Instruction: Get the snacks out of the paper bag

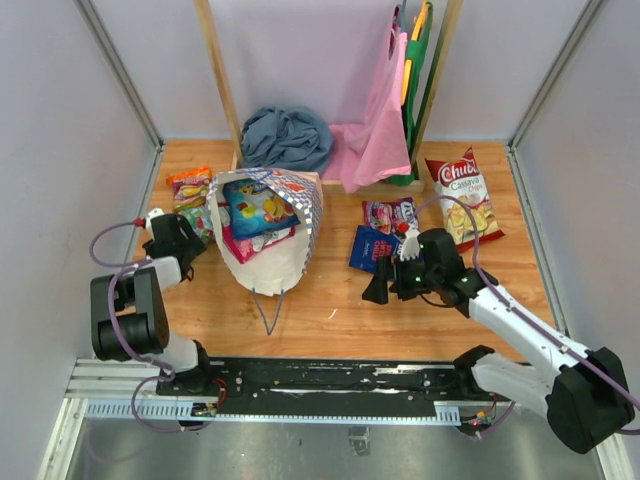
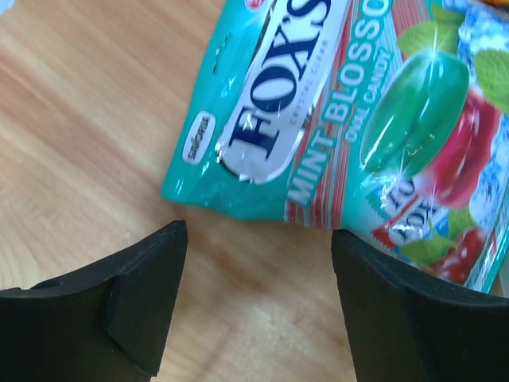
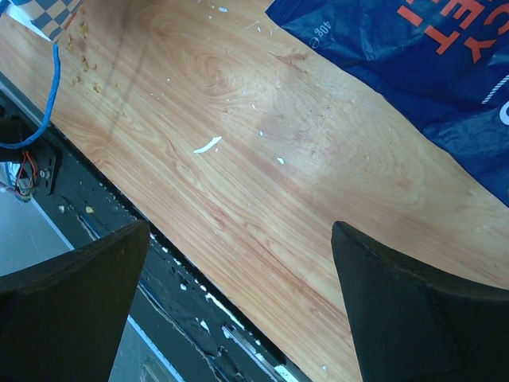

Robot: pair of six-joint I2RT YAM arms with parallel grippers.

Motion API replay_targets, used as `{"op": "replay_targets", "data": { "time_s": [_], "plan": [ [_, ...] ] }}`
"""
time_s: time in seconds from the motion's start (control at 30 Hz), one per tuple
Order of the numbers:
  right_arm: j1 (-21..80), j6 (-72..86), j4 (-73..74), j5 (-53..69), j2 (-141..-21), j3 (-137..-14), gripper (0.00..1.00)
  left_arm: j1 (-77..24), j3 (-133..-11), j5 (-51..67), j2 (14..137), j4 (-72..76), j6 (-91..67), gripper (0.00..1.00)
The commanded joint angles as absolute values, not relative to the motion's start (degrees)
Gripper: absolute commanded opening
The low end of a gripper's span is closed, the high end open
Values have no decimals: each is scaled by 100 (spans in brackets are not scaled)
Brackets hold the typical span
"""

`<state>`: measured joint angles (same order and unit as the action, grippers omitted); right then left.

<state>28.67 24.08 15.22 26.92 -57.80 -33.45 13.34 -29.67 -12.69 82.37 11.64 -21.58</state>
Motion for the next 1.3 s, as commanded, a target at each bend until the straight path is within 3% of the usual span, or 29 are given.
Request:
{"op": "replay_targets", "data": {
  "time_s": [0.0,0.4,0.7,0.77,0.83,0.9,1.1,1.27],
  "plan": [
    [2944,2407,1411,2583,-5893,-3308,99,1303,-3466,-1529,8869,1088,-1917,78],
    [2944,2281,1295,2544,-6350,-3463,99,1251,-5010,-1538,9834,517,-1706,77],
    [3002,2308,1457,2420,-5988,-3485,99,619,-4609,-1705,7828,29,-1779,78],
    [3413,2206,1839,1655,-5715,-3627,99,446,-4584,-1528,7284,-182,-1837,79],
    [4526,1927,2481,-341,-5592,-4204,98,385,-4539,-1348,6849,-396,-1915,79],
    [5473,1890,2844,-1390,-5656,-4647,99,380,-4443,-1090,6469,-531,-2083,79],
    [7226,1519,2600,-3105,-6281,-5423,99,387,-3956,144,5354,-686,-2924,82],
    [7842,1031,2611,-3593,-7528,-6381,98,387,-3869,645,4486,-1069,-3337,81]
  ]
}}
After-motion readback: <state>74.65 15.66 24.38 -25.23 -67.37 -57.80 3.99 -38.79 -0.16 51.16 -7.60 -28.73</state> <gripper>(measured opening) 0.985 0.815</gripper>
